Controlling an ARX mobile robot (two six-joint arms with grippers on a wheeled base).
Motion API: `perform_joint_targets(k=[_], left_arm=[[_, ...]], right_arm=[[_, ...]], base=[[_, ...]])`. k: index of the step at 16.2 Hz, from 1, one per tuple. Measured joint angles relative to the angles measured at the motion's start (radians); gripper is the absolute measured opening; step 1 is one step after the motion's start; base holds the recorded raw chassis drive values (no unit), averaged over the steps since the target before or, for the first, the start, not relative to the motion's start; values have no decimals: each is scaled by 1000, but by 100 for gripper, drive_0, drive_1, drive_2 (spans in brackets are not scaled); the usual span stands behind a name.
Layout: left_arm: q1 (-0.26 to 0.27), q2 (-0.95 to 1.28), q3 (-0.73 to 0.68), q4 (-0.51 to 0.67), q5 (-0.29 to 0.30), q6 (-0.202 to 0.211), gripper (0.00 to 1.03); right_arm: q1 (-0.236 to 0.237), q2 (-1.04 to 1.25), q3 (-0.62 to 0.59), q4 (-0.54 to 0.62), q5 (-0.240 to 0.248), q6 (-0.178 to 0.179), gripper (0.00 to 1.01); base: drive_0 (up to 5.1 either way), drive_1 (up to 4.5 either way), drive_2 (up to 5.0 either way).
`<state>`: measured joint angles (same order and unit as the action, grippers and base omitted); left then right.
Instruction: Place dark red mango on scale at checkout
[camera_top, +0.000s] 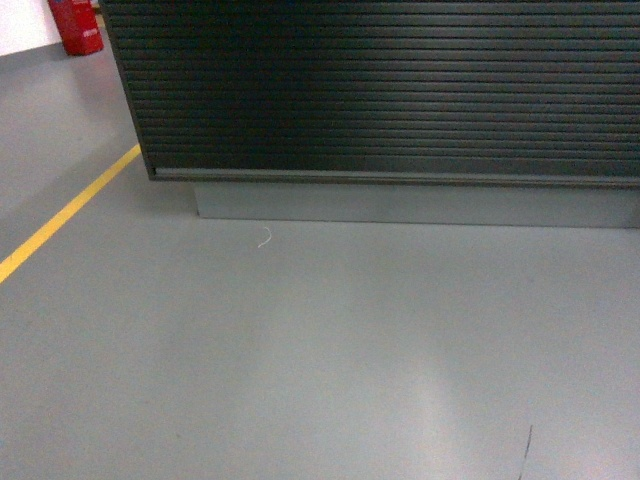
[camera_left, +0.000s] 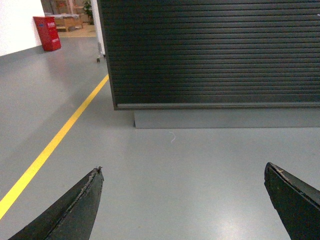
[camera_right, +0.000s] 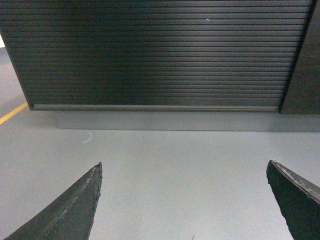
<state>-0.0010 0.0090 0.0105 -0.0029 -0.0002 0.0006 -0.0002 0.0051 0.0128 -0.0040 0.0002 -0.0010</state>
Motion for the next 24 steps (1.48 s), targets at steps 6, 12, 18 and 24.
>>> perform_joint_targets(k=[6,12,18,24], left_arm=[[0,0,0,-2,-1,0,98],[0,0,0,-6,0,0,98],[0,0,0,1,0,0,98],[0,0,0,2,1,0,98]], right_arm=[[0,0,0,-1,0,0,98],[0,0,0,-4,0,0,98],[0,0,0,2,0,0,98],[0,0,0,0,0,0,98]], base=[[-3,416,-423],[-4,415,-424],[-2,418,-422],[1,421,-418]])
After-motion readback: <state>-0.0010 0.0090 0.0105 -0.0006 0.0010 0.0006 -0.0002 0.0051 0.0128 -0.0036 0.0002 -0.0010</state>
